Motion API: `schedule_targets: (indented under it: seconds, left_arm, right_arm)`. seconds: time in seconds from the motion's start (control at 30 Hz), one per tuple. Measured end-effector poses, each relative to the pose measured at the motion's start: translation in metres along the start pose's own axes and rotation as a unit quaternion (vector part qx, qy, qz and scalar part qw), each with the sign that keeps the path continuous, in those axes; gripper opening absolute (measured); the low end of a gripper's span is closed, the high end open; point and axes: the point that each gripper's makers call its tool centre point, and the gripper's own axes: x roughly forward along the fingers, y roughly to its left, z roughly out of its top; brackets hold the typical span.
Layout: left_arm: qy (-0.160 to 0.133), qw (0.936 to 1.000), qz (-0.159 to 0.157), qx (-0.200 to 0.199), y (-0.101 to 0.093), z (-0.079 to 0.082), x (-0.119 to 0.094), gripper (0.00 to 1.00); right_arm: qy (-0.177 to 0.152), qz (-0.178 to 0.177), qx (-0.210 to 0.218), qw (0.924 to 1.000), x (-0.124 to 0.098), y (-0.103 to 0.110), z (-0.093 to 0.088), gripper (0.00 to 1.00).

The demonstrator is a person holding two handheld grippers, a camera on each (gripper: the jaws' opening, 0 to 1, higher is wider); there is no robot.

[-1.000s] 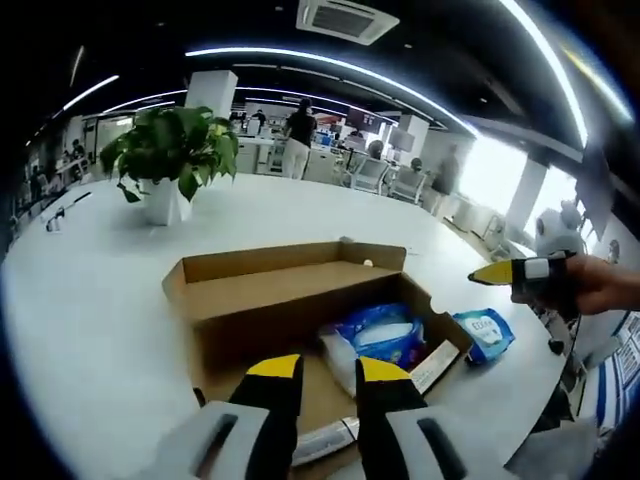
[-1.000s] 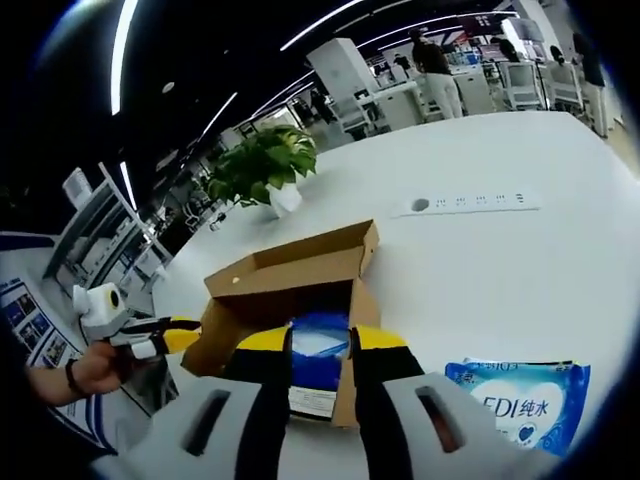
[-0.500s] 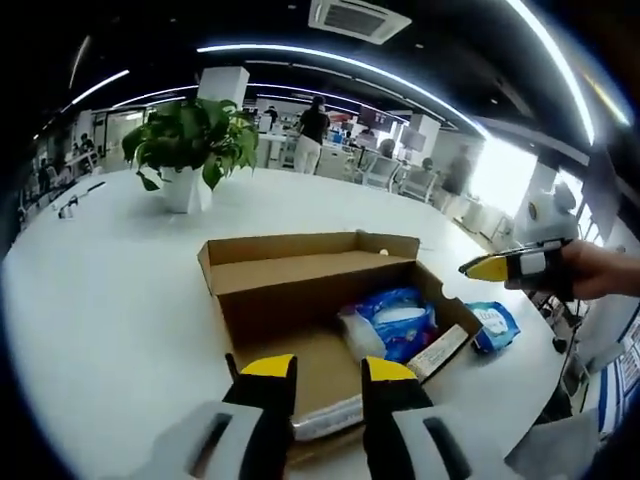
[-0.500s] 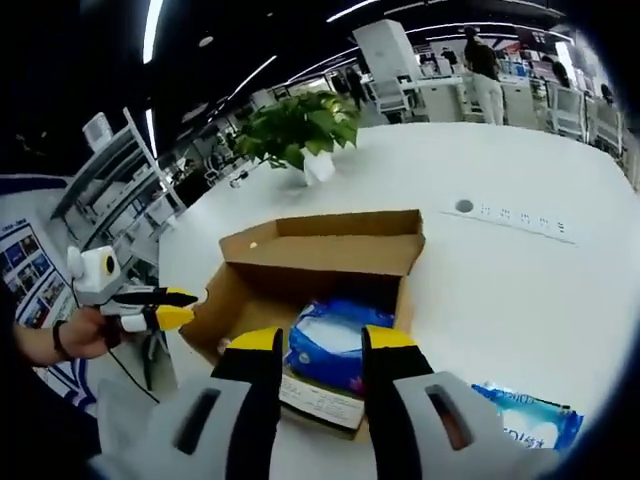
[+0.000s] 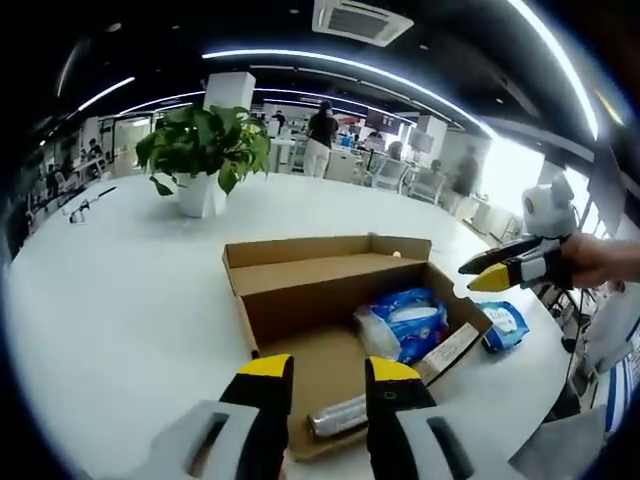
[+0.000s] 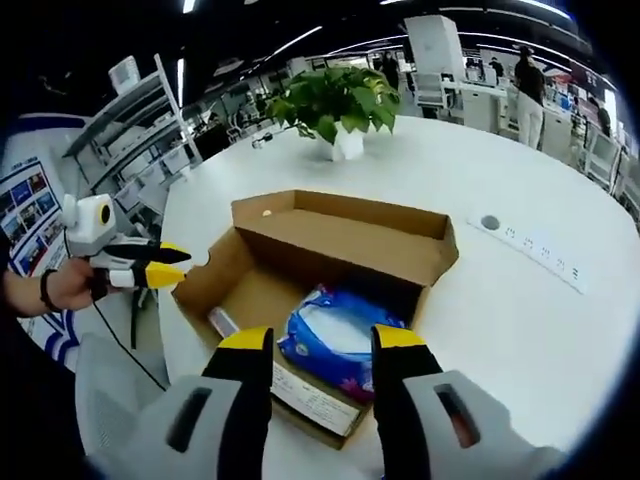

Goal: Operate the shoe box by opening the lid, removing the specified soft item, and placing it in the target area until the item is outside and the box remains undamaged.

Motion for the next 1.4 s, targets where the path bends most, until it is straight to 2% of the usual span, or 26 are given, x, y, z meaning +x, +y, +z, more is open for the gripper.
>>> schedule_targets:
  seconds: [0.1,0.27,0.37,0.5,0.6,0.7,0.87,1.0,1.1,1.2,1.4]
  left_arm:
    - [-0.003,1.0000,0.001,-0.004,0.001,0.000,0.000,0.29]
    - [-0.005,1.0000,0.003,-0.007,0.001,-0.001,-0.002,0.29]
    - [-0.006,1.0000,0.004,-0.007,0.001,-0.002,-0.004,0.29]
    - [-0.009,0.9999,0.004,-0.011,-0.001,-0.002,-0.009,0.29]
    - [-0.003,1.0000,-0.005,0.002,-0.007,-0.006,-0.011,0.30]
    - [0.003,0.9999,-0.012,0.003,-0.010,-0.010,-0.012,0.32]
    - [0.005,0.9997,-0.021,0.011,-0.017,-0.013,-0.016,0.35]
    - [0.010,0.9995,-0.026,0.012,-0.017,-0.015,-0.015,0.36]
    - [0.014,0.9993,-0.033,0.013,-0.020,-0.018,-0.015,0.38]
    - [0.015,0.9991,-0.037,0.016,-0.023,-0.019,-0.015,0.38]
    - [0.015,0.9988,-0.043,0.018,-0.026,-0.018,-0.013,0.38]
  right_arm:
    - [0.005,-0.003,-0.011,0.9999,0.003,-0.002,0.000,0.39]
    - [0.035,0.005,-0.053,0.9980,0.010,0.000,-0.008,0.41]
    - [0.041,0.006,-0.059,0.9974,0.014,-0.001,-0.010,0.43]
    - [0.061,0.007,-0.093,0.9938,0.025,-0.007,-0.011,0.48]
    - [0.081,0.019,-0.108,0.9906,0.032,-0.005,-0.013,0.51]
    - [0.106,0.023,-0.142,0.9839,0.040,-0.007,-0.017,0.53]
    - [0.129,0.032,-0.166,0.9771,0.052,-0.005,-0.021,0.55]
    - [0.156,0.033,-0.209,0.9648,0.062,-0.008,-0.026,0.63]
    - [0.159,0.039,-0.210,0.9639,0.069,-0.007,-0.026,0.64]
    - [0.181,0.040,-0.233,0.9546,0.073,-0.007,-0.033,0.65]
    - [0.201,0.045,-0.252,0.9454,0.082,-0.008,-0.041,0.68]
